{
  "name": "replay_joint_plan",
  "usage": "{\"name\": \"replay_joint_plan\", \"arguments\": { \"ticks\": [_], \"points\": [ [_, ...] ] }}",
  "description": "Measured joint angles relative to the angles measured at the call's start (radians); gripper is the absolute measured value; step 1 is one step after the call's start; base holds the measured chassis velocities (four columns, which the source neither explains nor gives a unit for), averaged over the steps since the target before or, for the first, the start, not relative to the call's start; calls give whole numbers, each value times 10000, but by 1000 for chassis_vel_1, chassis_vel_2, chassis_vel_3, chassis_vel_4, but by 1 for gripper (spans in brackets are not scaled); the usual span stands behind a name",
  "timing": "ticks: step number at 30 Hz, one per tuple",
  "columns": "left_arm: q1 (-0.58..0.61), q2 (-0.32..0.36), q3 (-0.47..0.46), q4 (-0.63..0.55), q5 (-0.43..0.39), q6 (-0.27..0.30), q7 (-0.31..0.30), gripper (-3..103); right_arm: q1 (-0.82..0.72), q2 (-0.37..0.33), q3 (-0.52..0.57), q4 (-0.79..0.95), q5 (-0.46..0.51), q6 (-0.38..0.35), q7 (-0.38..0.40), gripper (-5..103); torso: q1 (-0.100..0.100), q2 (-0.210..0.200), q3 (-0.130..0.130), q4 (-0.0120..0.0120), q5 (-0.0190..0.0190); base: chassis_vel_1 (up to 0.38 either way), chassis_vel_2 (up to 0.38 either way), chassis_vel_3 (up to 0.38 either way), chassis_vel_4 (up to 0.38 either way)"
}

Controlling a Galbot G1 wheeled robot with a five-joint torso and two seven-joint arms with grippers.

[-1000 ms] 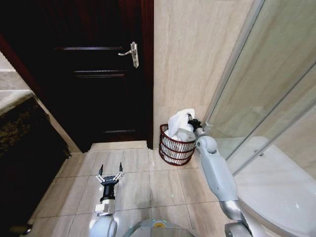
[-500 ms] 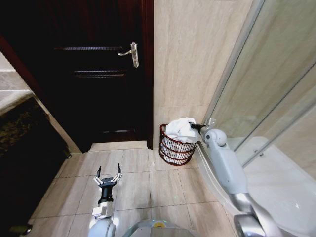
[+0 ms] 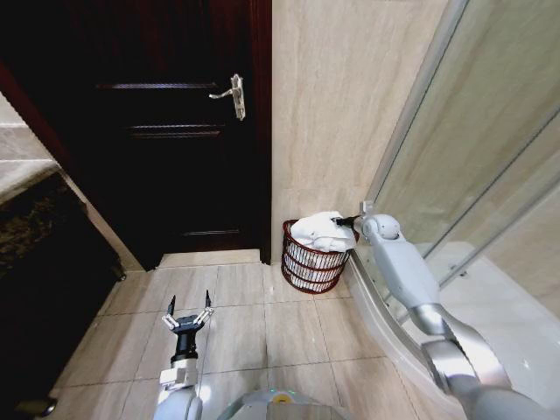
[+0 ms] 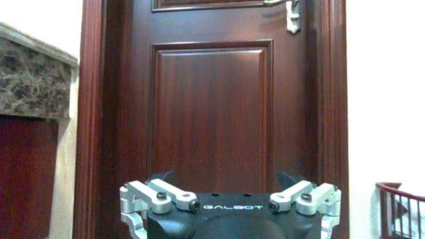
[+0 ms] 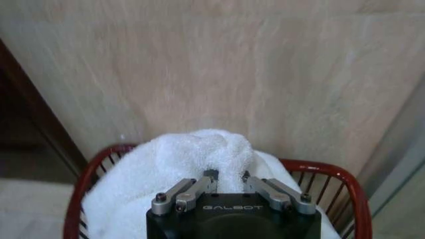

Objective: Discard the used towel into the hamper.

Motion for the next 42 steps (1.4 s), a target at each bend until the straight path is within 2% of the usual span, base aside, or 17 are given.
{"name": "replay_joint_plan", "arguments": {
  "ticks": [6,12,18,24,25,26,27,28,30,31,32,34,35,37,38,39,42],
  "points": [
    [58,-42,-113,-10,-57,-47,0,100,134,508,-194,-1055,-1010,157,-403,13,0,0,0,0,1,0,0,0,0],
    [193,-52,-319,-177,-67,-139,7,100,188,1104,77,-2161,-1785,720,-574,13,-1,0,-1,0,0,0,0,0,0],
    [313,-77,-433,-270,-44,-231,16,100,191,1440,374,-2703,-2015,1028,-626,13,-1,0,-1,0,0,0,0,0,0],
    [359,-189,-392,-270,-6,-316,15,100,-221,1380,416,-2452,-1926,1207,-443,11,-1,0,-1,0,4,0,0,0,0],
    [365,-202,-377,-269,2,-330,15,100,-273,1348,414,-2358,-1778,1344,-268,16,-1,0,-1,1,3,0,0,0,0],
    [365,-202,-377,-269,2,-330,15,100,-273,1348,414,-2358,-1778,1344,-268,16,-1,0,-1,1,3,0,0,0,0],
    [377,-208,-353,-270,12,-349,15,100,-351,1295,404,-2169,-1467,1537,67,21,-1,0,0,0,3,0,0,0,0],
    [382,-209,-344,-271,13,-355,15,100,-379,1275,402,-2088,-1350,1597,213,21,-1,-1,0,0,4,0,0,0,0],
    [404,-214,-302,-283,19,-394,15,100,-563,1120,443,-1288,-632,1880,1233,33,-1,-1,0,0,4,0,0,0,0],
    [404,-214,-302,-283,19,-394,15,100,-563,1120,443,-1288,-632,1880,1233,33,-1,-1,0,0,4,0,0,0,0],
    [412,-213,-292,-283,21,-407,15,100,-625,1057,468,-1012,-489,1921,1488,37,-1,-1,0,0,2,0,0,0,0],
    [419,-207,-284,-283,24,-418,15,100,-689,999,496,-765,-407,1934,1679,37,-1,-1,0,0,1,0,0,0,0],
    [437,-184,-265,-283,29,-445,17,100,-885,810,587,-72,-247,1916,1962,48,-1,-1,0,0,6,0,0,0,0],
    [450,-168,-258,-299,29,-459,22,100,-1147,537,701,751,-39,1758,2199,60,-2,-1,-1,-2,-1,0,0,0,0],
    [450,-168,-258,-299,29,-459,22,100,-1147,537,701,751,-39,1758,2199,60,-2,-1,-1,-2,-1,0,0,0,0],
    [451,-154,-257,-324,29,-465,25,100,-1324,355,741,1268,155,1691,2357,65,-1,-1,0,-1,3,0,0,0,0],
    [447,-128,-244,-345,28,-467,31,100,-1637,91,801,2021,387,1653,2580,71,-1,-1,-1,-2,2,0,0,0,0]
  ]
}}
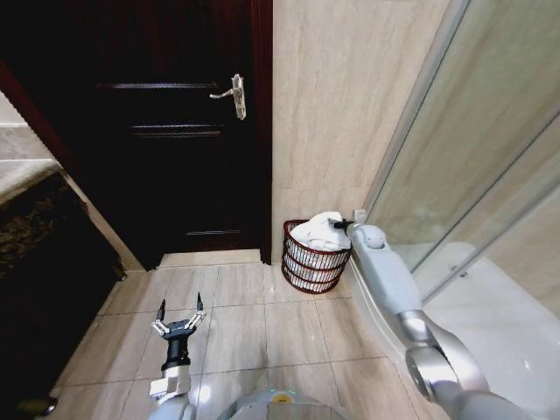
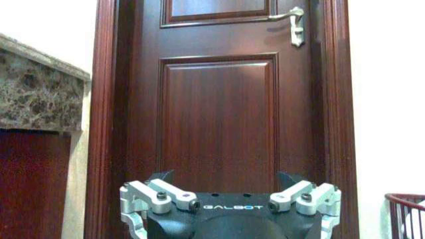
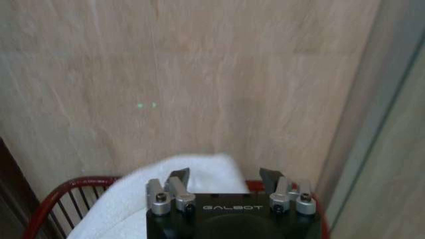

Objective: Discard the used towel into the hamper.

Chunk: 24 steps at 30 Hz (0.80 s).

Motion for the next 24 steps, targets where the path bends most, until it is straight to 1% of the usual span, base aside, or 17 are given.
{"name": "replay_joint_plan", "arguments": {
  "ticks": [2,3,5,6,7,9,10,11,12,13,14,15,17,19,22,23,24],
  "points": [
    [-23,6,33,0,0,0,8,100,-275,-213,70,618,198,-45,132,82,0,0,0,0,2,0,0,0,0],
    [-23,6,33,0,0,0,8,100,-275,-213,70,618,198,-45,132,82,0,0,0,0,2,0,0,0,0],
    [-47,-3,110,3,0,2,27,100,-679,-492,222,1452,523,43,403,91,0,0,0,1,0,0,0,0,0],
    [-47,-3,110,3,0,2,27,100,-679,-492,222,1452,523,43,403,91,0,0,0,1,0,0,0,0,0],
    [-56,-5,128,5,0,7,36,100,-891,-536,367,1776,617,386,511,96,0,0,0,1,1,0,0,0,0],
    [-62,-8,133,7,-1,9,37,100,-980,-536,439,1893,656,532,537,99,1,0,1,2,1,0,0,0,0],
    [-95,-12,144,21,-6,23,43,100,-1422,-495,804,2490,697,1225,643,100,0,0,-1,1,0,0,0,0,0],
    [-109,-8,151,29,-8,29,47,100,-1621,-461,936,2710,670,1544,649,100,0,1,-1,2,-4,0,0,0,0],
    [-146,-13,166,48,-17,45,74,100,-2383,-299,1301,3329,265,2540,611,100,-1,0,-2,3,-6,0,0,0,0],
    [-166,-16,174,52,-30,52,119,100,-2754,-206,1427,3554,-62,2961,583,100,0,0,-2,2,1,0,0,0,0],
    [-202,-46,195,66,-39,68,192,100,-3593,24,1708,4005,-755,3740,470,100,0,0,-1,2,3,0,0,0,0],
    [-202,-46,195,66,-39,68,192,100,-3593,24,1708,4005,-755,3740,470,100,0,0,-1,2,3,0,0,0,0],
    [-262,-72,253,94,-39,114,268,100,-4881,526,2152,4717,-1625,4551,289,100,0,0,-1,-2,3,0,0,0,0],
    [-279,-76,274,100,-33,141,280,100,-5235,710,2270,4927,-1805,4746,276,100,0,0,-2,0,-1,0,0,0,0],
    [-334,-98,341,57,52,265,424,100,-6881,1643,2742,5592,-2727,5942,156,100,-1,1,-2,2,-2,0,0,0,0],
    [-334,-98,341,57,52,265,424,100,-6881,1643,2742,5592,-2727,5942,156,100,-1,1,-2,2,-2,0,0,0,0],
    [-351,-110,352,24,96,307,467,100,-7481,1902,2830,5707,-3081,6395,123,100,-1,0,-2,1,0,0,0,0,0]
  ]
}}
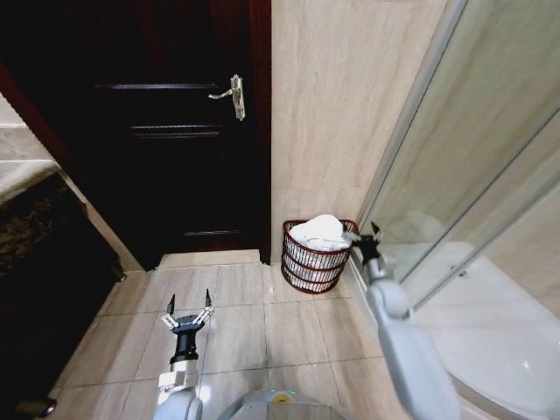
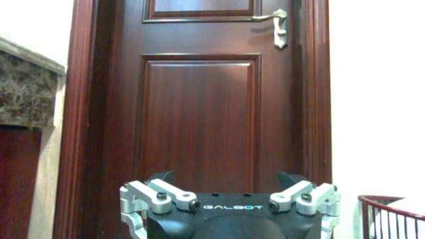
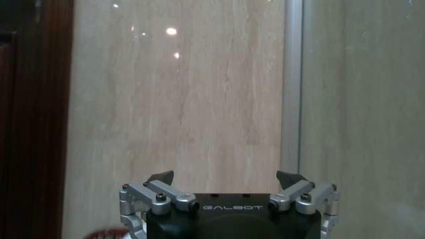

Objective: Discard the used towel into the hamper.

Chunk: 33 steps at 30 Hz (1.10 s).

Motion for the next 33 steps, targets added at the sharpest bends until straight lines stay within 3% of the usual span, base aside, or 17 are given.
{"name": "replay_joint_plan", "arguments": {
  "ticks": [2,7,19,33],
  "points": [
    [-39,-3,6,-19,38,56,33,100,-767,189,63,250,-252,400,-42,100,0,0,1,-2,1,0,0,0,0],
    [-156,57,-10,-44,47,333,99,100,-1761,161,186,828,30,408,-93,100,-1,0,0,-1,-2,0,0,0,0],
    [-448,123,36,-184,89,1045,512,100,-1884,-51,445,739,568,466,-108,100,0,0,2,0,2,-14,14,14,-13],
    [-429,65,43,-203,272,1086,501,100,-1523,-149,268,624,604,245,-106,100,2,0,3,0,-1,-69,68,70,-72]
  ]
}}
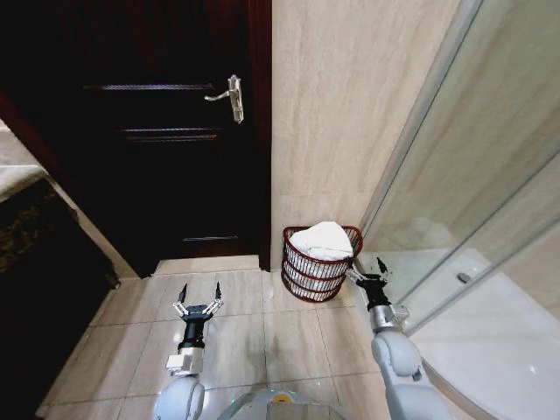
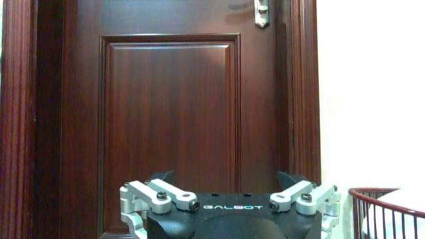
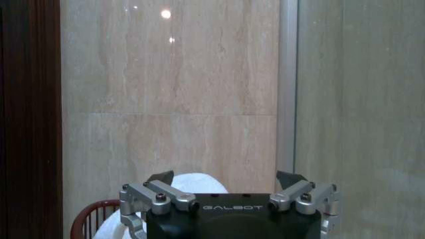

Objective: Discard the used towel into the hamper.

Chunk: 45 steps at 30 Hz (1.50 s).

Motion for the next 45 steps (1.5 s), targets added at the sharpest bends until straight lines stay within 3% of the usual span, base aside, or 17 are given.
{"name": "replay_joint_plan", "arguments": {
  "ticks": [8,16,19,20,22,23,26,27,29,33,45],
  "points": [
    [-4,1,9,-53,30,42,-12,100,228,-77,-290,-13,-25,-378,280,100,0,0,0,0,1,-43,60,53,-48],
    [-55,2,50,-26,36,94,-16,100,692,-351,-825,-163,255,-1438,896,100,0,0,0,1,2,-15,25,16,-14],
    [-57,4,6,-62,23,125,-25,100,932,-874,-809,338,1389,-3296,984,100,-2,0,-1,-1,0,0,0,0,0],
    [-57,4,6,-62,23,125,-25,100,932,-874,-809,338,1389,-3296,984,100,-2,0,-1,-1,0,0,0,0,0],
    [-53,47,-46,-73,-32,126,-47,100,1289,-1218,-692,454,1905,-4516,781,100,-2,0,-1,-2,2,0,0,0,0],
    [-53,47,-46,-73,-32,126,-47,100,1289,-1218,-692,454,1905,-4516,781,100,-2,0,-1,-2,2,0,0,0,0],
    [-38,45,-121,-69,-175,80,-60,100,2195,-1715,-624,444,2464,-6258,388,100,-1,0,0,-1,2,0,0,0,0],
    [-38,45,-121,-69,-175,80,-60,100,2195,-1715,-624,444,2464,-6258,388,100,-1,0,0,-1,2,0,0,0,0],
    [-3,50,-175,-11,-287,-9,-63,100,2917,-1983,-784,357,2716,-7310,150,100,-1,0,0,0,0,0,0,0,0],
    [55,77,-267,64,-439,-128,-64,100,3773,-2158,-1242,-47,3023,-8199,53,100,-1,0,0,0,1,0,0,0,0],
    [27,165,-407,92,-725,-226,-64,100,6153,-2005,-2849,-2979,3267,-8365,-496,100,0,-1,1,0,-1,0,0,0,0]
  ]
}}
